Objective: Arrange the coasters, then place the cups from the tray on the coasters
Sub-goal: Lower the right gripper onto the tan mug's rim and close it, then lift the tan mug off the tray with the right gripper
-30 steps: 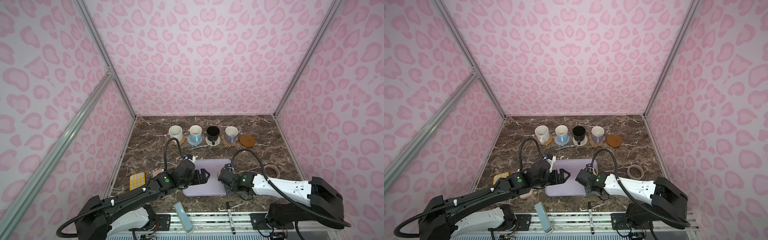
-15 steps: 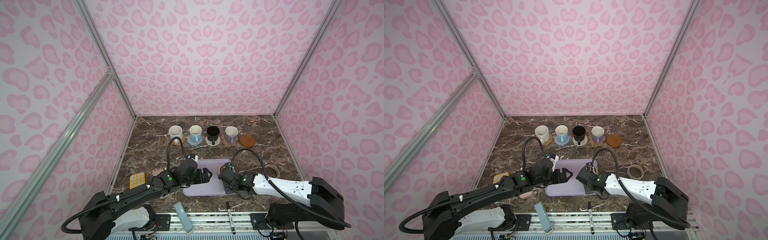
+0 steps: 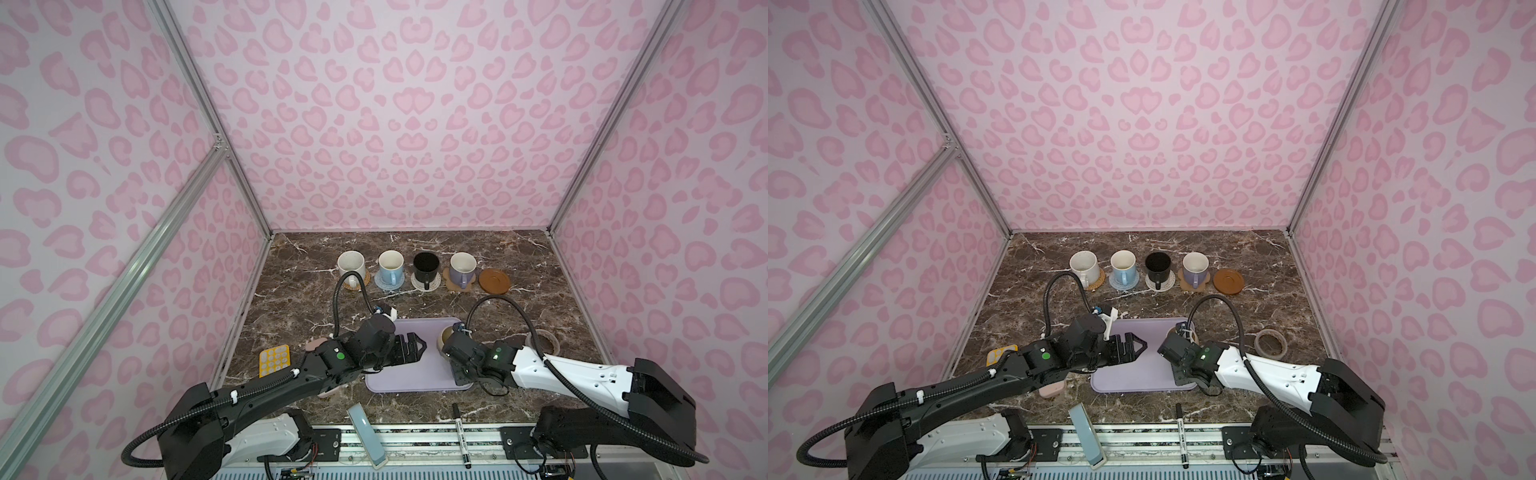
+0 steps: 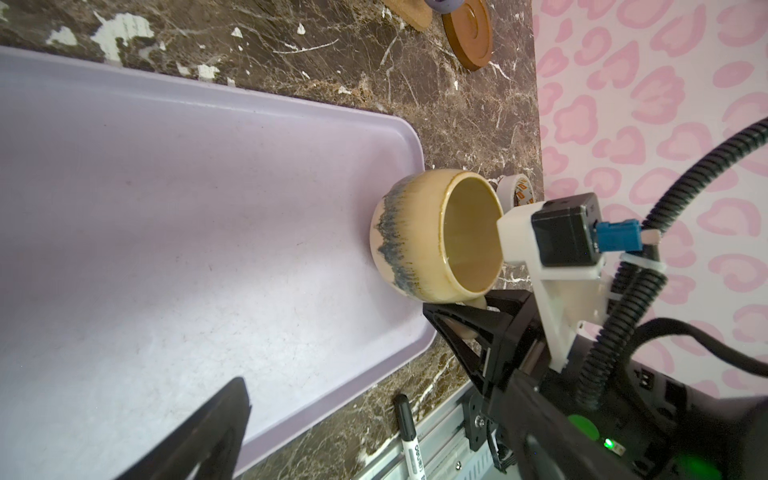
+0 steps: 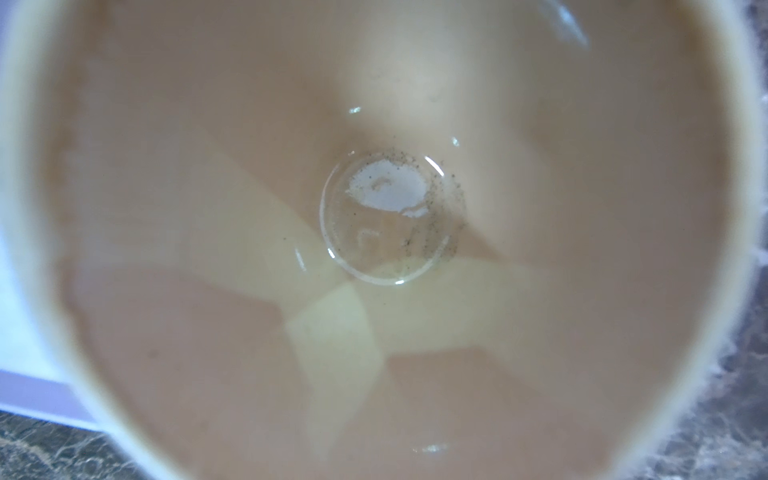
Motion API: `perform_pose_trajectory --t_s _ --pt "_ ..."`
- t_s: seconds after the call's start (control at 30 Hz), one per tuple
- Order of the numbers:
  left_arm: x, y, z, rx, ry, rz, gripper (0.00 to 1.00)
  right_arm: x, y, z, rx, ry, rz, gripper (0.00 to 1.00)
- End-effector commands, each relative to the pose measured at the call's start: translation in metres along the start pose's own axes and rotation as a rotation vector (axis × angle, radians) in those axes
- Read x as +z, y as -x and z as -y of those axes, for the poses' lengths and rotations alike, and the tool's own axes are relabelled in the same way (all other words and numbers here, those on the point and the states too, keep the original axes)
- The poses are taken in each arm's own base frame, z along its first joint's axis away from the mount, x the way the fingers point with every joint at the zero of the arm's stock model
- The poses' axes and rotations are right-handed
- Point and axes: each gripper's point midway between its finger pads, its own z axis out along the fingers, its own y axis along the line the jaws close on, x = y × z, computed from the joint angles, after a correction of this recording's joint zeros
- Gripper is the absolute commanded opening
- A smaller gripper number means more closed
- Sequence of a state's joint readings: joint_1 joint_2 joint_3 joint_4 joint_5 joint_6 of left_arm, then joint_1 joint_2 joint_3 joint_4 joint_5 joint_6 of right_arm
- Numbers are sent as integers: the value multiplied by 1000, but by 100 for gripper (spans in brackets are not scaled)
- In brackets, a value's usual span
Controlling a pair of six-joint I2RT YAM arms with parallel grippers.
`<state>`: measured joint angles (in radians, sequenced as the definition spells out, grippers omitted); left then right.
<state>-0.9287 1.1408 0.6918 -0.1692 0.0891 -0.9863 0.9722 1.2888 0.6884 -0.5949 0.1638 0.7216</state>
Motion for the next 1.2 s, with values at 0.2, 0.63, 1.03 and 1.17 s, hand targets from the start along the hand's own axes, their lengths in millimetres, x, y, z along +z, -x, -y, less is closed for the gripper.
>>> perform_pose_trajectory --t_s 0.2,0.63,1.03,1.17 --pt "-9 14 16 8 -24 42 97 -4 15 -3 -5 4 64 0" --pt "-28 35 28 67 40 153 97 -19 36 -2 -29 -4 120 0" --pt "-37 64 61 127 34 211 97 -41 70 20 -3 -22 148 0" --pt "-37 73 73 142 15 220 97 -47 86 37 39 -33 167 0"
